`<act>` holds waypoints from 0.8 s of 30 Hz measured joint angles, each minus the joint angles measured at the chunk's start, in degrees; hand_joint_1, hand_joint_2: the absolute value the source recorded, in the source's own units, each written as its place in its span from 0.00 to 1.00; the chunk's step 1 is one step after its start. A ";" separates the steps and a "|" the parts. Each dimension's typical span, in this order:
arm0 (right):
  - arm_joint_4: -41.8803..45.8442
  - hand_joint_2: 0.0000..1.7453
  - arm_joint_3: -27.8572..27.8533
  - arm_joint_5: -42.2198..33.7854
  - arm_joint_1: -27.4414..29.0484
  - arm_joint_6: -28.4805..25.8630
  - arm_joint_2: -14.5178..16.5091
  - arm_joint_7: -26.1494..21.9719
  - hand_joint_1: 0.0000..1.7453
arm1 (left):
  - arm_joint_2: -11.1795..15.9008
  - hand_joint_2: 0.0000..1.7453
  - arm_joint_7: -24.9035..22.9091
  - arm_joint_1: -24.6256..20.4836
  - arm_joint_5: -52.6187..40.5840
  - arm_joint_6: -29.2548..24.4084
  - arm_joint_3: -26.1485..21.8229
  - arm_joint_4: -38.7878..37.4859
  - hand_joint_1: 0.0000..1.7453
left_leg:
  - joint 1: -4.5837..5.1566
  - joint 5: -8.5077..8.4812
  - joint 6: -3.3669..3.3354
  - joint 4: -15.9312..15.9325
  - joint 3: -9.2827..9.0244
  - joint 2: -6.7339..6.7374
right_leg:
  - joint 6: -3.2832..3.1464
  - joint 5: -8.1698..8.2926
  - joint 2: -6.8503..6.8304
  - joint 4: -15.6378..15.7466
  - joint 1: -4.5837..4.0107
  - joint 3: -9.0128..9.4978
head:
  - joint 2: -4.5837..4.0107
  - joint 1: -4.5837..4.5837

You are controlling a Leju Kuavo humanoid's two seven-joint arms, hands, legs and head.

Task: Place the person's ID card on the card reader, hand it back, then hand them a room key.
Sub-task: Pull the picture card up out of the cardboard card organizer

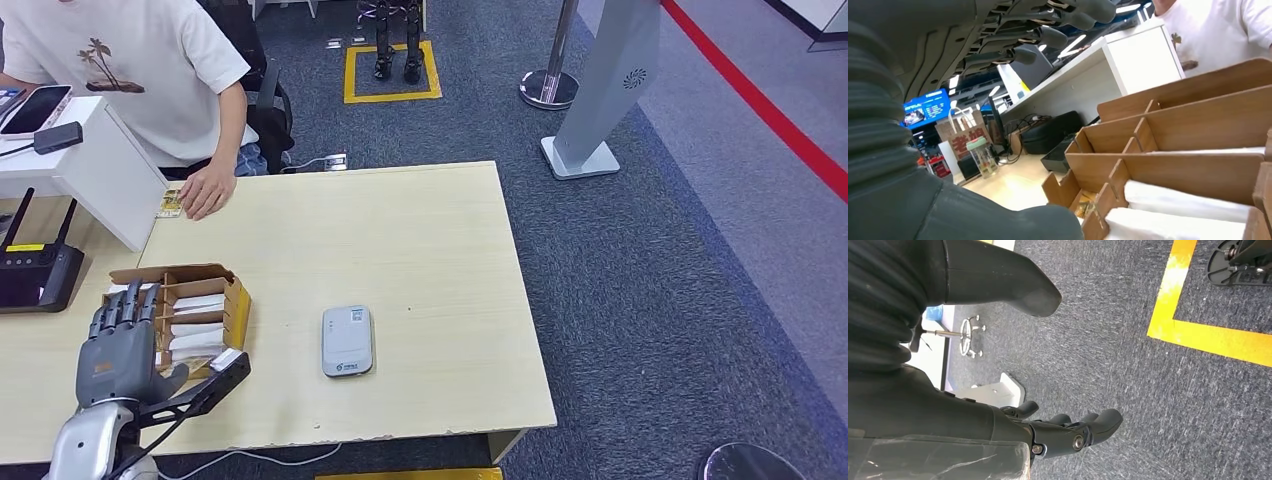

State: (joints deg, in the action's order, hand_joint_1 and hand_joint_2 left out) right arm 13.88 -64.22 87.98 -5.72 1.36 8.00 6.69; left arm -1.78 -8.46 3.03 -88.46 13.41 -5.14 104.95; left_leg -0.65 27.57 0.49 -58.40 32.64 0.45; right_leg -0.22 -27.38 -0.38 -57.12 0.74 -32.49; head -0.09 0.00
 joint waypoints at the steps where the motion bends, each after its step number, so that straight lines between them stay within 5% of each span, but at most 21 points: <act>1: 0.00 1.00 0.00 -0.01 0.00 0.01 -0.02 0.00 0.00 | -0.19 1.00 0.15 0.00 0.00 0.29 0.01 -0.08 0.00 | 0.00 0.00 0.00 0.00 0.00 0.00 | 0.00 0.00 0.00 0.00 0.00 0.00 | 0.00 0.00; 24: -0.02 1.00 0.09 0.13 0.05 0.35 -0.20 0.27 0.00 | -2.47 1.00 2.27 0.16 0.00 1.25 1.92 -1.41 0.00 | 0.00 0.00 0.00 0.00 0.00 0.00 | 0.01 0.00 0.00 0.00 0.00 0.00 | 0.00 0.00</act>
State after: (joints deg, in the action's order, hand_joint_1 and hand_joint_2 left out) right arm 13.86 -64.13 88.11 -5.67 1.70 7.80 6.96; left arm -4.25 -6.19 3.20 -88.46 14.67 -3.22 103.54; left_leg -0.65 27.57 0.49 -58.40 32.64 0.44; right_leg -0.21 -27.38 -0.38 -57.12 0.74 -32.50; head -0.09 0.00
